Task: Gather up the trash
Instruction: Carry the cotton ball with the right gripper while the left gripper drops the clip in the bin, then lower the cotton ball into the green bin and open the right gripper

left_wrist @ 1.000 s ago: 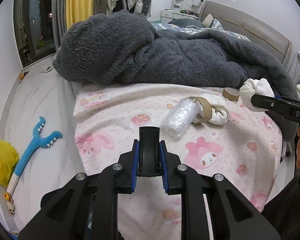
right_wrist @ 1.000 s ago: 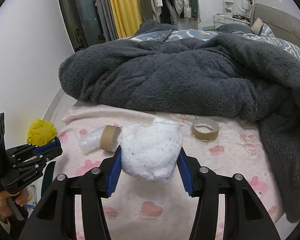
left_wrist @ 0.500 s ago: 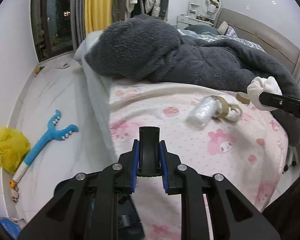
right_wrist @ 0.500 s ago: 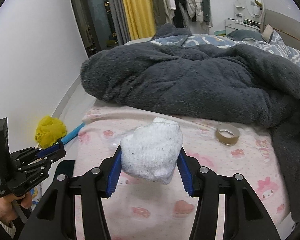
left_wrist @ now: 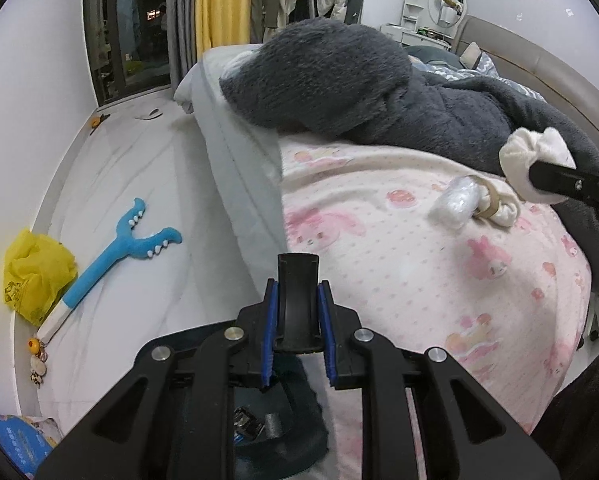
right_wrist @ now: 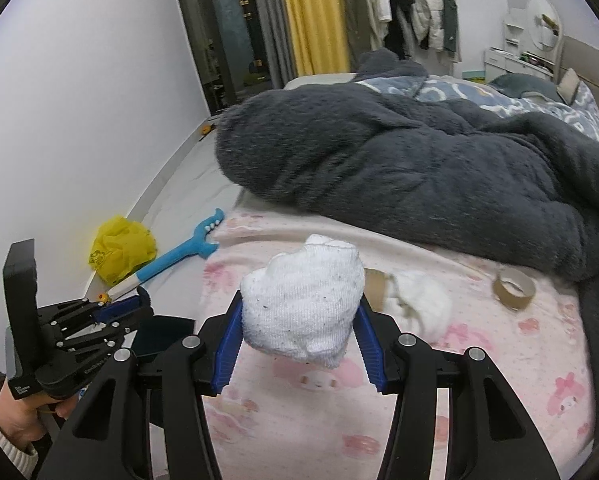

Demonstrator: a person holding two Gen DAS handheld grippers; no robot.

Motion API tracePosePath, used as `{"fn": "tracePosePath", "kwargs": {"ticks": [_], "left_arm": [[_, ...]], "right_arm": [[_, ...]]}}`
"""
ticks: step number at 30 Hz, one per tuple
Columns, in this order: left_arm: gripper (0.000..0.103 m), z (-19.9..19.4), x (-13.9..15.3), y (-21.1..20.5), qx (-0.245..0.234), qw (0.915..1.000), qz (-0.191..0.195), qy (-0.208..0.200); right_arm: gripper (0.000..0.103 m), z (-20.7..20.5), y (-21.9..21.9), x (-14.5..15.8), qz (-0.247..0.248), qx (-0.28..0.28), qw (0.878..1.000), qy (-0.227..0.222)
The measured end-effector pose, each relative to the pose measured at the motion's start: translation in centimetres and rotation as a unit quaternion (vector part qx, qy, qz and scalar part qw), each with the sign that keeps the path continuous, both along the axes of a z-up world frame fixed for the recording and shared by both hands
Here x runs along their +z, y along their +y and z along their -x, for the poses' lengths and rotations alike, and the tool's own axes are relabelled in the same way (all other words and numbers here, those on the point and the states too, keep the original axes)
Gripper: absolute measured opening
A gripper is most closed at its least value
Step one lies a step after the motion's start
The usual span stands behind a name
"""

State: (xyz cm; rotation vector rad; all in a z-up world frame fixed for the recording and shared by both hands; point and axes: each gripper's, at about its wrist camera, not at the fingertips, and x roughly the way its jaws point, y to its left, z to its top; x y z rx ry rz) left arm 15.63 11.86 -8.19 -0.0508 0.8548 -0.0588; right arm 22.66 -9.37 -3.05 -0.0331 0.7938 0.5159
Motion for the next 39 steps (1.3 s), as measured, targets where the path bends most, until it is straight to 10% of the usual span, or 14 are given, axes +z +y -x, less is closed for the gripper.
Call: {"fn": "tracePosePath", "kwargs": {"ticks": [24, 39], "left_arm": [[0.023, 3.5, -6.2, 8.9, 0.054, 0.9939, 0.022, 0.093], [0.063, 6.5, -7.4, 14.5, 0.101, 0.9878, 0.045, 0.109]], "right_arm": [[0.053, 2.5, 13.9, -1.6, 0.015, 0.118, 0.993, 0.019], [0.053, 3.2, 21.6, -6.5, 0.044, 0.176, 0.98, 0.079]]}}
